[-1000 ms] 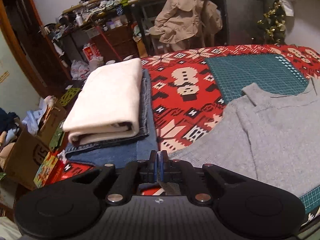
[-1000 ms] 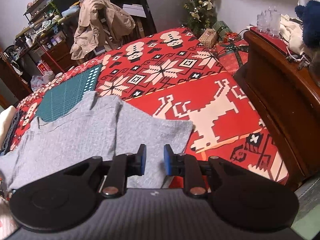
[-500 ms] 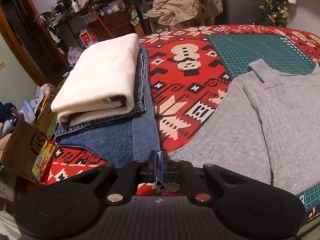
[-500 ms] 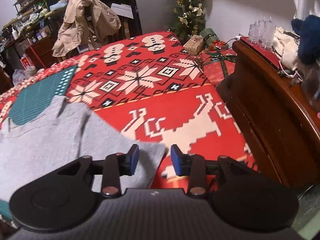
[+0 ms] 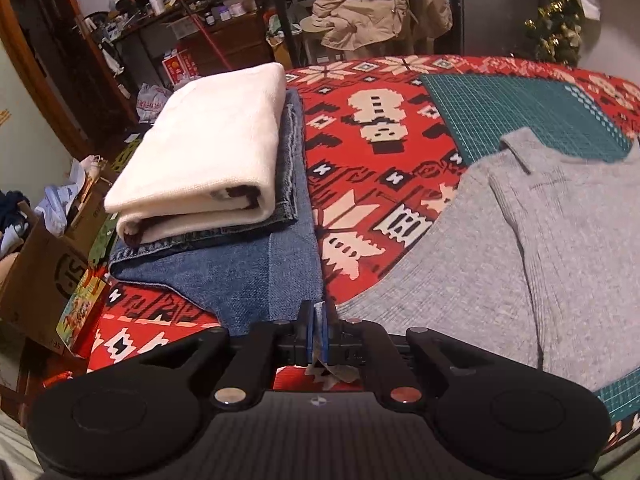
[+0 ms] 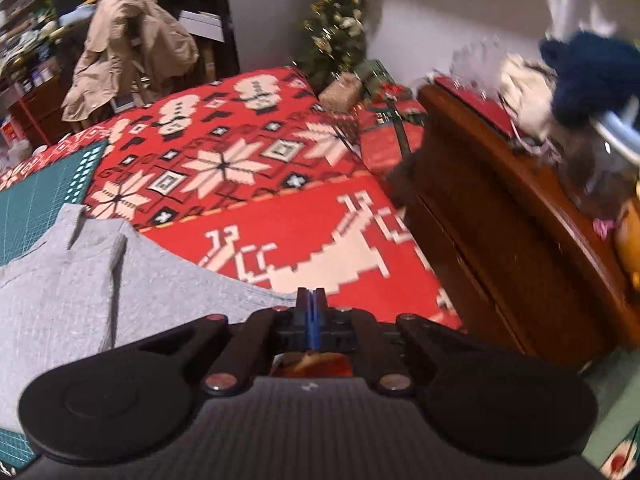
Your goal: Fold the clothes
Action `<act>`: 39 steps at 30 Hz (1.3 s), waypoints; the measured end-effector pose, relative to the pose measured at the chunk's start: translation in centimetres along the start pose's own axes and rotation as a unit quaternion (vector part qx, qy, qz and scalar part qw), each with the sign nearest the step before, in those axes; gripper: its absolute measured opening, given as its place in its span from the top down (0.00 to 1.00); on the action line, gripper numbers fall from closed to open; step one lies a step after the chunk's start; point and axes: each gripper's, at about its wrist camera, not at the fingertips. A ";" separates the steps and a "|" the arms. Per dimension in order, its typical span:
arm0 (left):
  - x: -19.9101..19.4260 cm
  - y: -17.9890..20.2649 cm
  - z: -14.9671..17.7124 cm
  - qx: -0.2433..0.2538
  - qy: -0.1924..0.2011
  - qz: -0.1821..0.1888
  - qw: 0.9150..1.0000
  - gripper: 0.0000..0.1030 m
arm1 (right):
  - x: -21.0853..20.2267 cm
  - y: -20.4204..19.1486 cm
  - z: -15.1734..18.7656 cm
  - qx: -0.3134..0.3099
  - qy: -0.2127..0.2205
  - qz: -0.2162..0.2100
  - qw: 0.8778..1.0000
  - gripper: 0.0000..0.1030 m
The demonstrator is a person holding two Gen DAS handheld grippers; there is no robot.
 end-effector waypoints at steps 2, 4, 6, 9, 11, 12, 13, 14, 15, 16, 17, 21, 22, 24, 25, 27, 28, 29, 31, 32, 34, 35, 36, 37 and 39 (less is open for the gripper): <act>0.1 0.3 0.0 0.011 0.001 -0.005 1.000 0.96 | 0.8 -0.3 0.3 -0.012 -0.013 0.010 1.000 1.00; 0.1 0.6 0.0 0.022 0.001 -0.010 1.000 0.96 | 0.9 -0.8 0.5 -0.030 -0.009 0.024 0.999 1.00; -0.2 0.6 0.0 0.021 0.003 -0.010 1.000 0.96 | 0.9 -1.3 0.5 -0.046 -0.001 0.039 0.998 1.00; -0.5 -0.5 0.0 -0.019 0.003 0.004 1.000 0.96 | -0.1 -1.4 0.2 -0.045 0.020 0.049 0.998 1.00; -0.2 -0.5 0.1 -0.017 0.001 0.004 1.000 0.96 | 0.1 -1.3 0.3 -0.048 0.011 0.054 0.997 1.00; -0.2 -0.3 0.1 -0.011 0.001 0.002 1.000 0.96 | 0.4 -1.2 0.5 -0.052 0.004 0.059 0.997 1.00; -0.1 0.0 0.1 -0.004 0.001 0.000 1.000 0.96 | 0.6 -1.1 0.7 -0.056 -0.002 0.064 0.996 1.00; 0.0 0.0 0.1 -0.004 0.001 0.000 1.000 0.96 | 0.6 -1.0 0.8 -0.056 -0.001 0.065 0.996 1.00; 0.1 0.0 0.1 -0.005 0.000 0.000 1.000 0.96 | 0.6 -1.0 0.9 -0.056 0.000 0.065 0.996 1.00; 0.1 -0.1 0.1 -0.008 0.000 0.001 1.000 0.96 | 0.7 -1.2 0.9 -0.059 -0.001 0.067 0.996 1.00; 0.2 -0.1 0.0 -0.012 0.000 0.001 1.000 0.96 | 0.8 -1.3 1.0 -0.064 0.000 0.070 0.995 0.99; 0.2 1.2 -0.2 0.028 0.003 -0.026 0.999 0.90 | 1.0 -2.2 1.1 -0.093 -0.004 0.077 0.993 0.98; 0.2 1.7 -0.1 0.042 0.004 -0.034 0.999 0.88 | 0.9 -2.3 1.1 -0.096 -0.003 0.076 0.992 0.97; 0.0 2.3 -0.1 0.062 0.005 -0.046 0.997 0.69 | 0.9 -2.4 1.2 -0.101 -0.001 0.072 0.992 0.93; -0.2 2.5 0.0 0.064 0.007 -0.051 0.997 0.54 | 0.8 -2.3 1.1 -0.095 -0.002 0.067 0.993 0.92; -0.9 2.3 -0.1 0.060 0.017 -0.053 0.997 0.50 | 0.6 -1.7 0.8 -0.076 -0.005 0.054 0.996 0.87; -1.3 2.2 -0.1 0.057 0.022 -0.052 0.997 0.50 | 0.4 -1.4 0.7 -0.064 -0.006 0.047 0.997 0.83; -1.9 1.9 -0.3 0.053 0.029 -0.047 0.997 0.50 | 0.0 -1.1 0.5 -0.055 -0.005 0.043 0.998 0.82; -3.0 1.6 -0.8 0.048 0.046 -0.041 0.997 0.49 | -0.8 -0.8 0.2 -0.051 0.003 0.040 0.998 0.82; -3.4 1.5 -1.2 0.045 0.053 -0.038 0.997 0.49 | -1.3 -0.8 0.0 -0.053 0.008 0.040 0.998 0.82; -4.2 1.1 -2.1 0.030 0.068 -0.023 0.997 0.49 | -2.4 -0.9 -0.6 -0.058 0.021 0.035 0.997 0.80; -4.1 0.9 -2.8 0.008 0.077 0.019 0.997 0.49 | -2.9 -1.2 -0.8 -0.060 0.028 0.028 0.997 0.80; -4.1 0.7 -3.4 -0.014 0.086 0.061 0.994 0.52 | -3.4 -1.6 -1.1 -0.061 0.034 0.018 0.997 0.80; -4.0 0.5 -4.1 -0.036 0.095 0.103 0.989 0.52 | -4.0 -2.0 -1.4 -0.062 0.040 -0.001 0.997 0.79; -2.3 0.9 -5.2 -0.075 0.094 0.182 0.976 0.60 | -4.7 -3.3 -1.8 -0.062 0.045 -0.044 0.996 0.77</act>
Point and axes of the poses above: each gripper's, at about its wrist camera, not at the fingertips, and x roughly the way its jaws point, y to its right, z to its underside, and after that the axes turned 8 degrees about x, right-handed
